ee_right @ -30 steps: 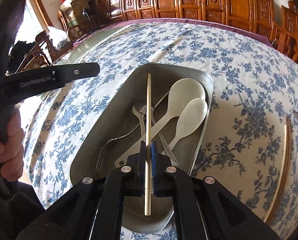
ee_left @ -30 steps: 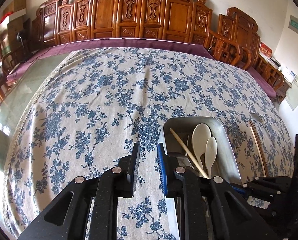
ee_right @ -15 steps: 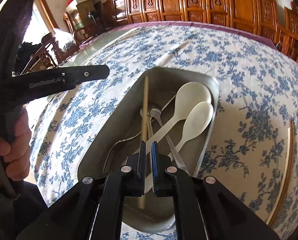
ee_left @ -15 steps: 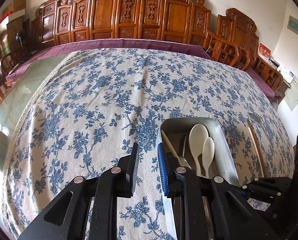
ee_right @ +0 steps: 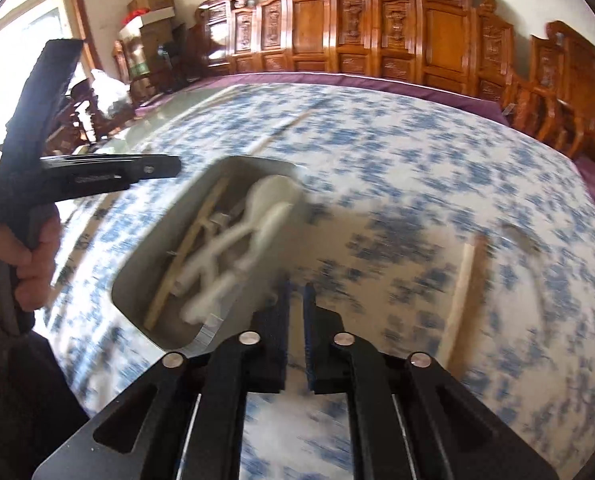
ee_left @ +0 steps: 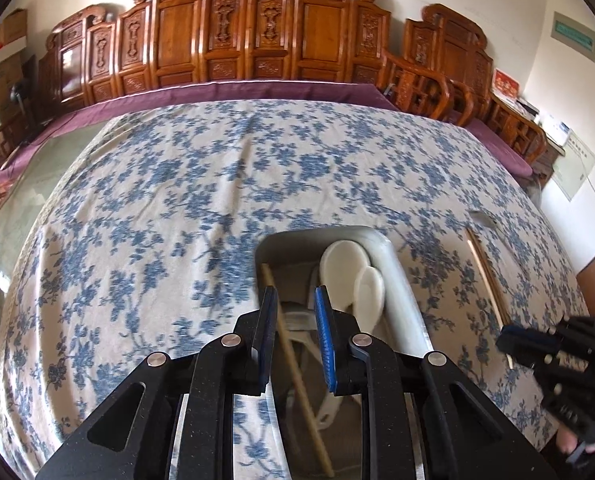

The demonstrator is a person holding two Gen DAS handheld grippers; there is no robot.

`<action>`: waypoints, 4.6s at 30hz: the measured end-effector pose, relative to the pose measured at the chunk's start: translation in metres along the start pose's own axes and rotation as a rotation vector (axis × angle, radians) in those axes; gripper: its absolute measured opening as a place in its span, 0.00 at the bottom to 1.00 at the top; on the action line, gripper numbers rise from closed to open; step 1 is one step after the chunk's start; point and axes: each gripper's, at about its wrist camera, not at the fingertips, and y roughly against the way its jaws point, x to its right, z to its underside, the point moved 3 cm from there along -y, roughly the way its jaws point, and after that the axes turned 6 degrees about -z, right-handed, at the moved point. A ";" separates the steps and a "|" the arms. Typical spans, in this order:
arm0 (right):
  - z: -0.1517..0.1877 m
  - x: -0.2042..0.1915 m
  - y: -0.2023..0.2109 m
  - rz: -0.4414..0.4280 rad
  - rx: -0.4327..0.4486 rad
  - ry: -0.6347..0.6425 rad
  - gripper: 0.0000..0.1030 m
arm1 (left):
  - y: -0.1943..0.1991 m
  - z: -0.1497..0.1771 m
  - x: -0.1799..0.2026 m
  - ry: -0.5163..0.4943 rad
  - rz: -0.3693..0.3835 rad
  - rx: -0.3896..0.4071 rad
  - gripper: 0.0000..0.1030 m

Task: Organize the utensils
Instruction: 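Grasp the metal spoon by its handle with the right tool, then grasp a wooden chopstick with the left tool while the right tool holds the metal spoon, then carry the wooden chopstick into the grey tray and open the left tool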

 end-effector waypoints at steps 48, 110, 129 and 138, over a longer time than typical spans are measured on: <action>-0.001 0.212 -0.034 0.297 -0.254 -0.062 0.06 | -0.017 0.045 0.185 -0.222 0.208 -0.096 0.77; 0.084 0.156 0.023 0.263 -0.226 -0.082 0.07 | -0.051 0.064 0.202 -0.277 0.101 -0.128 0.04; 0.053 0.095 0.034 0.216 -0.161 -0.022 0.07 | 0.029 0.047 0.158 -0.237 0.122 0.013 0.04; 0.044 0.063 0.031 0.175 -0.144 0.025 0.07 | 0.048 0.053 0.140 -0.233 0.084 0.023 0.04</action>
